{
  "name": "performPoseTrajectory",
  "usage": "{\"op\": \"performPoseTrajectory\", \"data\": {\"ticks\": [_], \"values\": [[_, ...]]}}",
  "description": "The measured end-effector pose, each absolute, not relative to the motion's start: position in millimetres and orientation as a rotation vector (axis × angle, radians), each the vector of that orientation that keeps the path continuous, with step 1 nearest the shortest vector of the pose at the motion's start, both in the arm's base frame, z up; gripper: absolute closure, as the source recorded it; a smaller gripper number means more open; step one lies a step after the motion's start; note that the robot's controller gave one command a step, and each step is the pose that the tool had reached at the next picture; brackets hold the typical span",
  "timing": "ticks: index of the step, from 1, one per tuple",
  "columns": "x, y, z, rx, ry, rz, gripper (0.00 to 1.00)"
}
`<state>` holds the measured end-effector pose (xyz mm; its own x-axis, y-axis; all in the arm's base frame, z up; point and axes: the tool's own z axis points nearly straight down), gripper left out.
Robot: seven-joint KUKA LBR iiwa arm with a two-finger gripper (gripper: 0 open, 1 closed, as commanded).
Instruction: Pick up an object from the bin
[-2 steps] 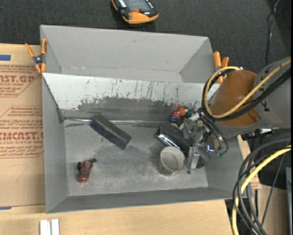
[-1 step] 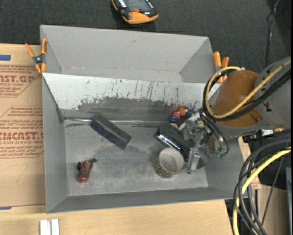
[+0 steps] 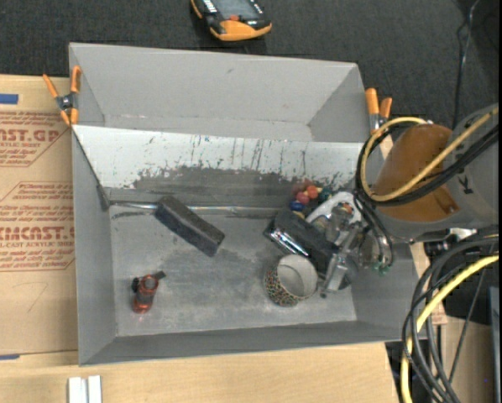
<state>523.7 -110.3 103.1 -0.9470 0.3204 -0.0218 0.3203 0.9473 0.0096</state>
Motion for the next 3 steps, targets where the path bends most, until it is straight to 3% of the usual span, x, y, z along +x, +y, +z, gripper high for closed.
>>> {"op": "performPoseTrajectory", "data": {"ticks": [1,2,3], "values": [[526.9,-102.4,82.6,0.614,3.027,0.010,0.00],[527.3,-113.3,78.6,1.022,2.914,0.024,1.00],[527.3,-113.3,78.5,1.022,2.914,0.023,1.00]]}}
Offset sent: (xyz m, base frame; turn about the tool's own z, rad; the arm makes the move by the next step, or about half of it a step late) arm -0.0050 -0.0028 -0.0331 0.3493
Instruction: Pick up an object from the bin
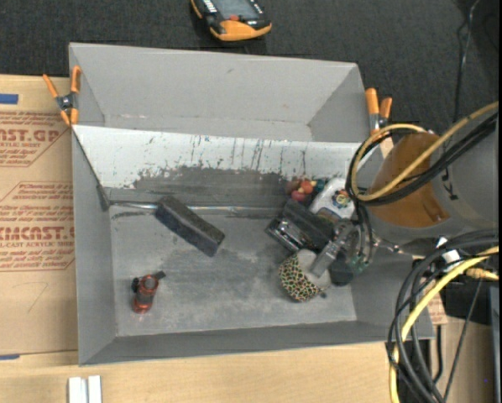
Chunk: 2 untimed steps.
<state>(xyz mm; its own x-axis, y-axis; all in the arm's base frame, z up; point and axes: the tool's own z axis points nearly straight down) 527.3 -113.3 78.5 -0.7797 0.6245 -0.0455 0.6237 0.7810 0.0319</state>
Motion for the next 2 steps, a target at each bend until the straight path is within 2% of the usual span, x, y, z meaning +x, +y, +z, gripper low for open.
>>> {"op": "performPoseTrajectory", "data": {"ticks": [2], "values": [[527.7,-113.5,88.3,1.021,2.911,0.023,1.00]]}}
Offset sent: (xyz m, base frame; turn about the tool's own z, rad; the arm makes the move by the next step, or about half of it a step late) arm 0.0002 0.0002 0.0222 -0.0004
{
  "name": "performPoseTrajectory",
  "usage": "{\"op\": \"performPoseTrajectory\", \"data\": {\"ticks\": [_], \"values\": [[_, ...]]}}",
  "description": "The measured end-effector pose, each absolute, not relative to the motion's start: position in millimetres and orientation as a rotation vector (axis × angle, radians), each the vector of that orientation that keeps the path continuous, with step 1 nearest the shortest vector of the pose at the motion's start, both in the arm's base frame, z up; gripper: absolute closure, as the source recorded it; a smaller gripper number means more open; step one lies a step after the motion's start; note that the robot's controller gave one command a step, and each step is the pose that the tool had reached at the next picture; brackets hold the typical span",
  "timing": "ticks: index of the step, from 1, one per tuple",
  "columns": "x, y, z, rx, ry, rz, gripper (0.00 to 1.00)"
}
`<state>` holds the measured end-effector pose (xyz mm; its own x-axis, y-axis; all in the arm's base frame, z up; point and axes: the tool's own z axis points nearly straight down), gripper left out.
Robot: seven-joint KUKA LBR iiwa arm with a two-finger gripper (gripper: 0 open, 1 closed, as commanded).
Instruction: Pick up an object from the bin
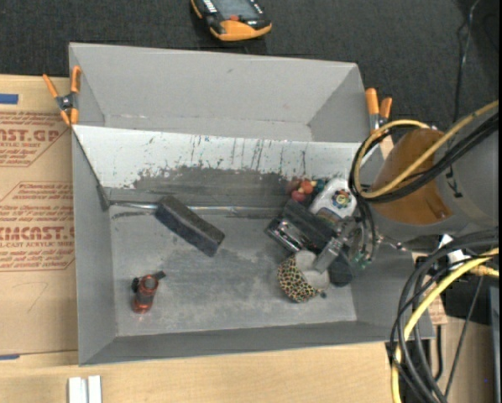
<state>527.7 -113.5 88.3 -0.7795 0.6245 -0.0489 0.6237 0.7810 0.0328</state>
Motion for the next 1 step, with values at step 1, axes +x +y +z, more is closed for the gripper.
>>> {"op": "performPoseTrajectory", "data": {"ticks": [1], "values": [[525.8,-112.7,94.8,1.021,2.918,0.022,1.00]]}}
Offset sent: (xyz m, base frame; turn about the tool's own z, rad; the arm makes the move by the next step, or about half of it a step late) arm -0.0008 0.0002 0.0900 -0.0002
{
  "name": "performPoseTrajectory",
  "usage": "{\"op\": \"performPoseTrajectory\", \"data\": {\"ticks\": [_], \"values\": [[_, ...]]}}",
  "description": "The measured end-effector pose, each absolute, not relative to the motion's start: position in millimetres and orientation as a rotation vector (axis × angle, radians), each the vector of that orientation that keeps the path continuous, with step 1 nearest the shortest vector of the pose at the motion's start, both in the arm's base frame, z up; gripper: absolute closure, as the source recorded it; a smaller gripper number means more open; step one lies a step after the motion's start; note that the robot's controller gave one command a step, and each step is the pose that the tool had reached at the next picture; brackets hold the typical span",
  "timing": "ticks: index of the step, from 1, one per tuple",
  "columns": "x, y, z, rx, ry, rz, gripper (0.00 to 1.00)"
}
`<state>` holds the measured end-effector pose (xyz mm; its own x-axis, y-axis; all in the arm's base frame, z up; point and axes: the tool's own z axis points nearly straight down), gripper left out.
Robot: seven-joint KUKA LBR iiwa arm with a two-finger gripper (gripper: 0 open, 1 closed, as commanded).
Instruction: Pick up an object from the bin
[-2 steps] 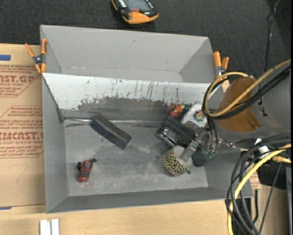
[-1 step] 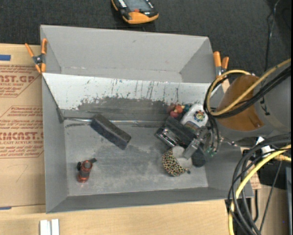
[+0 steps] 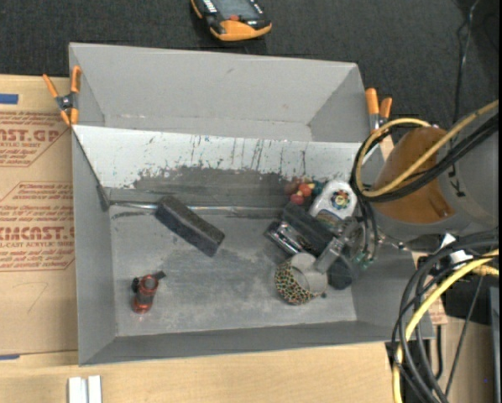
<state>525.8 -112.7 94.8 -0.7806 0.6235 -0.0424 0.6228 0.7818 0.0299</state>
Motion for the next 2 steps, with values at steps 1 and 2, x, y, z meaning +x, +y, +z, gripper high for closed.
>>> {"op": "performPoseTrajectory", "data": {"ticks": [1,2], "values": [[522.9,-111.9,114.0,1.026,2.928,0.021,1.00],[521.9,-110.9,151.9,1.024,2.934,0.020,1.00]]}}
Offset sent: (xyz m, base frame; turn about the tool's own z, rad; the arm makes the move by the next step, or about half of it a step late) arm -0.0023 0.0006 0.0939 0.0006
